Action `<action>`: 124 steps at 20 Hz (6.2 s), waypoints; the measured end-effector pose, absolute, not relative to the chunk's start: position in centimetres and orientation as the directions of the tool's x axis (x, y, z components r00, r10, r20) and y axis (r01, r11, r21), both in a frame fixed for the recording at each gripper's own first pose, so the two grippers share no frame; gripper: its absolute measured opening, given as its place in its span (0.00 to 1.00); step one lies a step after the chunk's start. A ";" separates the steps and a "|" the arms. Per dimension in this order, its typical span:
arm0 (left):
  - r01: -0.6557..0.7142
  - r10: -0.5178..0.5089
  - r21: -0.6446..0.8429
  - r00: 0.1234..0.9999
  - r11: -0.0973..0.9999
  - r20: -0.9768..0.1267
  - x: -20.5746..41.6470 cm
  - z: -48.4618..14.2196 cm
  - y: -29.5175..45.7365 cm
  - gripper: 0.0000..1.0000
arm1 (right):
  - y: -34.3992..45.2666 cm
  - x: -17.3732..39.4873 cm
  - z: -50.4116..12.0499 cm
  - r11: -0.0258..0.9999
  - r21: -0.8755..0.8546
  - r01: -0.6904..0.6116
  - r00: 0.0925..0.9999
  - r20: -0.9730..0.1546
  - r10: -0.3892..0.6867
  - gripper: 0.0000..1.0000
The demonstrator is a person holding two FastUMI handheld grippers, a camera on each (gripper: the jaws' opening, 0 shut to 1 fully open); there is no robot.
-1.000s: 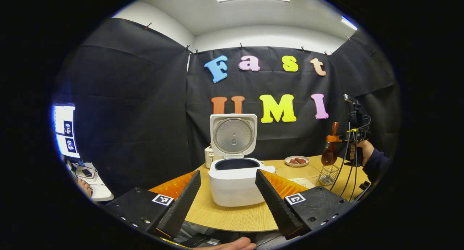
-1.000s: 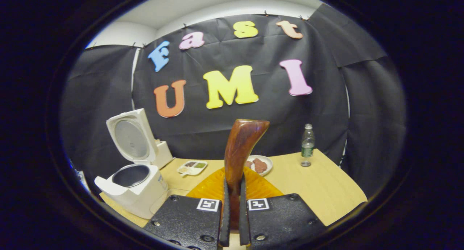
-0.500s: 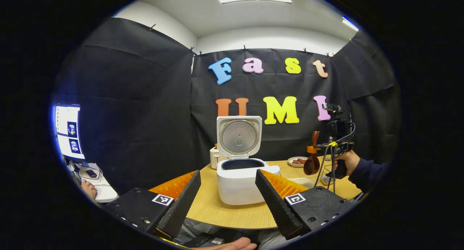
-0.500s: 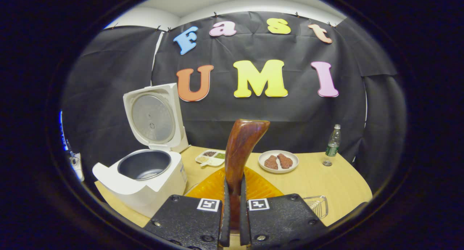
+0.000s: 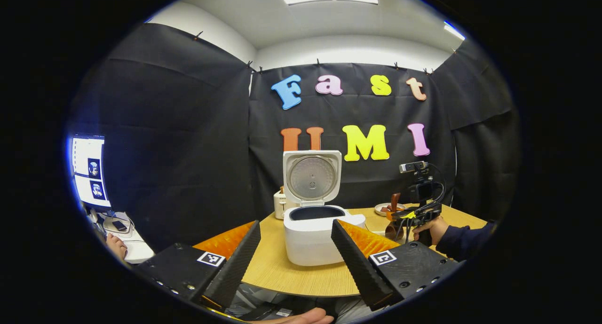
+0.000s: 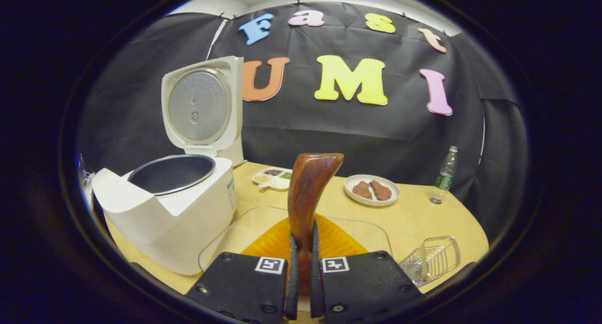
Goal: Close the left gripper, press the button to open the rice cooker; take a wooden spoon from the chopstick holder with the right hand, scoop a spoonful of rice and pour it into the rice cooker, then put the wooden spoon back into the chopstick holder.
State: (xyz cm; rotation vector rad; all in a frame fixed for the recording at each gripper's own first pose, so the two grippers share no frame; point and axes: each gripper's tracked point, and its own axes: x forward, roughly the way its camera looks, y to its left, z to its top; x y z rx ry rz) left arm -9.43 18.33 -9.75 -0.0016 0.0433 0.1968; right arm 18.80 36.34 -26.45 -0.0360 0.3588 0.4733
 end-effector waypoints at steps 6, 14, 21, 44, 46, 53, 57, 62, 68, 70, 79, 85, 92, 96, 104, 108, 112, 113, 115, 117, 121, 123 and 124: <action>-0.189 0.188 -0.005 0.981 0.982 -0.039 -9.6 -9.7 18.1 0.96 | 36.0 18.6 -27.4 0.864 0.368 -0.343 0.788 -0.388 0.478 0.16; -0.182 0.181 -0.007 0.981 0.983 -0.066 -9.8 -10.5 17.6 0.96 | 35.3 17.9 -27.5 0.760 0.591 -0.270 0.746 -0.371 0.553 0.16; -0.181 0.180 0.000 0.981 0.984 -0.071 -9.7 -10.7 17.4 0.96 | 33.3 18.2 -24.4 0.620 0.751 -0.226 0.777 -0.245 0.580 0.14; -0.069 0.069 0.007 0.996 0.998 -0.050 -9.4 -9.2 14.3 0.96 | 25.5 21.0 -13.4 -0.114 0.991 -0.070 0.827 0.122 0.549 0.10; -0.064 0.065 0.015 0.997 0.998 -0.040 -9.2 -8.9 14.5 0.96 | 26.4 21.4 -13.0 -0.086 0.993 -0.081 0.824 0.115 0.555 0.10; -0.066 0.067 0.015 0.996 0.998 -0.064 -7.5 -9.0 15.2 0.96 | 30.7 23.6 -10.9 -0.063 0.994 -0.093 0.791 0.112 0.601 0.10; -0.092 0.092 -0.001 0.993 0.996 -0.077 -6.7 -9.4 17.0 0.96 | 34.7 25.0 -10.4 0.042 0.989 -0.140 0.764 0.081 0.640 0.10; -0.100 0.098 -0.022 0.990 0.995 -0.100 -5.9 -10.3 18.4 0.96 | 41.5 25.5 -9.1 0.219 0.938 -0.269 0.712 0.040 0.701 0.10; -0.107 0.100 -0.058 0.989 0.993 -0.112 -5.7 -10.6 19.6 0.95 | 48.5 25.8 -7.9 0.418 0.791 -0.446 0.660 -0.024 0.751 0.10; -0.112 0.105 -0.056 0.988 0.992 -0.113 -5.7 -10.7 19.8 0.95 | 50.4 25.6 -7.5 0.484 0.712 -0.509 0.653 -0.047 0.756 0.10; -0.123 0.116 -0.047 0.986 0.991 -0.118 -6.0 -11.2 20.2 0.95 | 54.6 25.3 -9.0 0.652 0.427 -0.627 0.677 -0.117 0.727 0.10; -0.129 0.120 -0.068 0.985 0.989 -0.125 -6.1 -11.7 20.6 0.95 | 56.2 24.0 -10.1 0.671 0.277 -0.687 0.663 -0.137 0.736 0.10; -0.138 0.127 -0.078 0.984 0.987 -0.125 -6.4 -11.6 20.8 0.93 | 57.0 21.9 -9.6 0.656 0.109 -0.746 0.644 -0.132 0.754 0.10; -0.139 0.129 -0.067 0.982 0.988 -0.137 -6.9 -11.8 20.5 0.93 | 56.8 20.8 -8.7 0.659 -0.031 -0.752 0.658 -0.104 0.746 0.10; -0.141 0.133 -0.051 0.982 0.989 -0.135 -7.4 -11.2 19.6 0.93 | 56.7 17.8 -6.7 0.589 -0.294 -0.753 0.623 -0.027 0.782 0.11; -0.132 0.127 -0.036 0.985 0.991 -0.118 -8.0 -10.7 18.7 0.93 | 54.9 17.2 -6.4 0.607 -0.258 -0.752 0.631 -0.014 0.776 0.12; -0.130 0.126 -0.032 0.986 0.991 -0.113 -8.3 -10.2 17.6 0.93 | 51.5 17.0 -4.9 0.640 -0.199 -0.742 0.652 0.009 0.758 0.13; -0.131 0.126 -0.033 0.986 0.991 -0.112 -8.4 -10.0 17.4 0.84 | 50.4 17.1 -4.8 0.649 -0.185 -0.738 0.659 0.009 0.752 0.13; -0.125 0.122 -0.029 0.987 0.992 -0.105 -8.2 -9.6 16.5 0.93 | 48.1 17.0 -4.5 0.668 -0.167 -0.725 0.676 0.006 0.736 0.13; -0.118 0.116 -0.021 0.989 0.993 -0.096 -8.1 -9.3 15.7 0.93 | 45.3 17.1 -4.2 0.691 -0.157 -0.705 0.699 0.008 0.715 0.13; -0.077 0.075 -0.027 0.995 0.997 -0.073 -7.2 -9.1 13.1 0.93 | 39.4 17.4 -4.2 0.734 -0.105 -0.671 0.738 -0.002 0.675 0.13; -0.070 0.067 -0.035 0.995 0.997 -0.076 -6.6 -9.4 12.2 0.93 | 36.4 17.9 -4.5 0.759 -0.077 -0.647 0.761 -0.012 0.648 0.13; -0.064 0.061 -0.043 0.995 0.997 -0.077 -6.4 -9.4 11.5 0.93 | 34.9 18.2 -4.7 0.772 -0.064 -0.632 0.774 -0.022 0.632 0.13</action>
